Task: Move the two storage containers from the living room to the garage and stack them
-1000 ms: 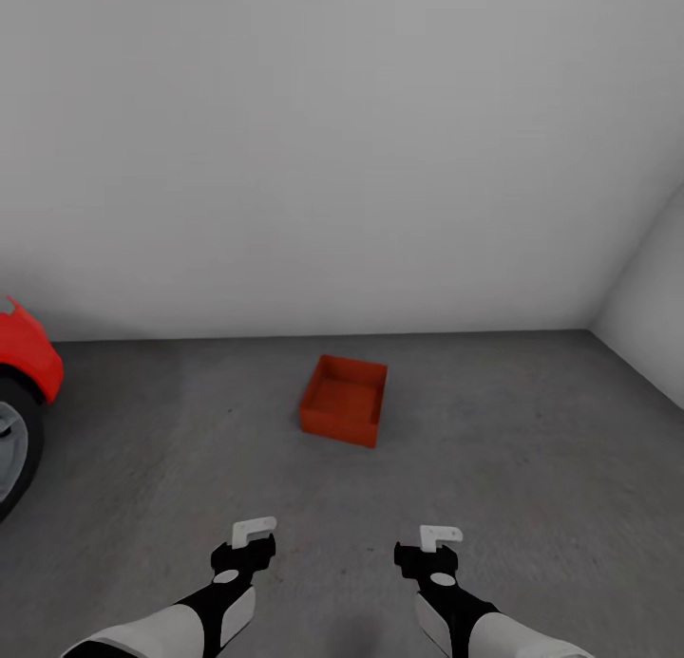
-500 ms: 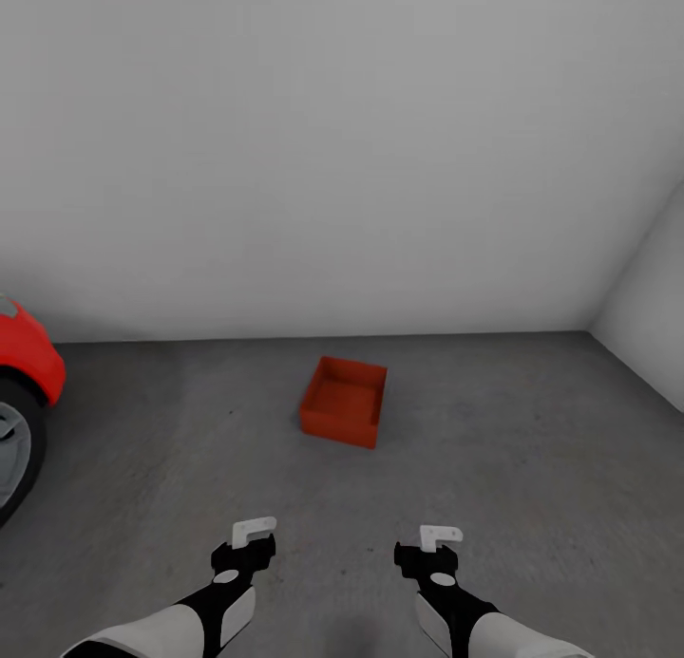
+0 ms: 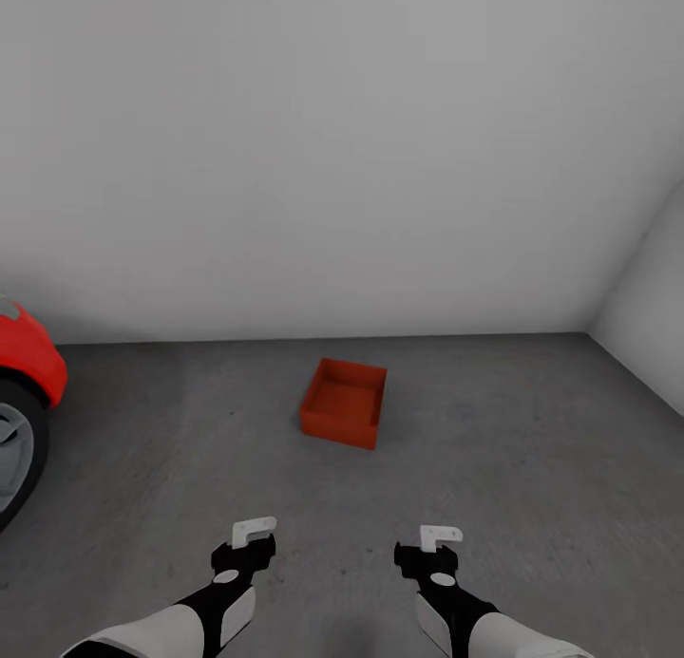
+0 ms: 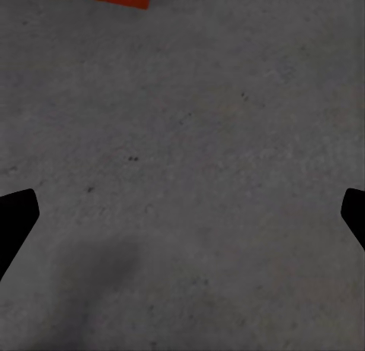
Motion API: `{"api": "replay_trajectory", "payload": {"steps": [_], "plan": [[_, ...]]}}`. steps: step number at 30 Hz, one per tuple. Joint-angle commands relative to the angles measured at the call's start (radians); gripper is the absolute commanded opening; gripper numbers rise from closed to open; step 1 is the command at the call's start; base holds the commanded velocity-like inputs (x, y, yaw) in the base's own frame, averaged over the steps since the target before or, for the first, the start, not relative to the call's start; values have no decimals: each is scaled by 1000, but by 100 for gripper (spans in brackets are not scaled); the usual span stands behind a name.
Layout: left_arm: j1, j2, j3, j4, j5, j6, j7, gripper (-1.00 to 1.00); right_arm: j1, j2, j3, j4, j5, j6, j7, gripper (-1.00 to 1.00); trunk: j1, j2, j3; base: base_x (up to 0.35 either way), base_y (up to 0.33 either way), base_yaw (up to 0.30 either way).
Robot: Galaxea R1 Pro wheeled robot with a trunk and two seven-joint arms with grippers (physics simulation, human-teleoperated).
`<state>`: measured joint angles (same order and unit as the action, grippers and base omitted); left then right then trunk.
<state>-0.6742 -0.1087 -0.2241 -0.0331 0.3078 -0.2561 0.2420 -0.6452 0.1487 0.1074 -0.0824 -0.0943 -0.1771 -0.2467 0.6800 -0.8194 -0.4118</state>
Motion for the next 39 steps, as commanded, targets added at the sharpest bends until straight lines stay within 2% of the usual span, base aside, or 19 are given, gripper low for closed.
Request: {"api": "replay_trajectory", "payload": {"steps": [1, 7, 11, 15, 16, 18, 21, 30, 35, 39], "plan": [[-1, 0, -8, 1, 8, -3, 3, 100, -1, 0, 9, 1, -10, -4, -3, 100, 0, -1, -1, 0, 0, 0], [-1, 5, -8, 2, 13, -3, 10, 100, -1, -5, 9, 1, -9, -4, -5, 100, 0, -1, -1, 0, 0, 0], [-1, 30, -8, 2, 19, 1, 15, 100, -5, -9, 8, 3, -11, -1, -9, 100, 0, -1, -1, 0, 0, 0], [-1, 72, -8, 15, 41, 25, 20, 100, -5, -13, 7, 6, -12, 4, -12, 100, 0, -1, -1, 0, 0, 0], [0, 104, -8, 25, 49, 43, 18, 100, -6, -14, 8, 9, -12, 5, -12, 100, 0, -1, -1, 0, 0, 0], [0, 145, -8, 30, 56, 58, 12, 100, -7, -14, 8, 11, -12, 7, -12, 100, 0, -1, -1, 0, 0, 0], [0, 171, -8, 33, 62, 64, 10, 100, -5, -14, 8, 14, -12, 9, -12, 100, 0, -1, -1, 0, 0, 0], [14, 182, -8, 35, 66, 70, 10, 100, 0, -12, 10, 46, -9, 10, -11, 100, 0, -1, -1, 0, 0, 0], [75, 176, -8, 35, 66, 71, 9, 100, 2, -11, 12, 86, -7, 12, -9, 100, 0, -1, -1, 0, 0, 0], [103, 166, -8, 35, 66, 72, 10, 100, 2, -11, 12, 97, -7, 13, -8, 100, 0, -1, -1, 0, 0, 0]]}}
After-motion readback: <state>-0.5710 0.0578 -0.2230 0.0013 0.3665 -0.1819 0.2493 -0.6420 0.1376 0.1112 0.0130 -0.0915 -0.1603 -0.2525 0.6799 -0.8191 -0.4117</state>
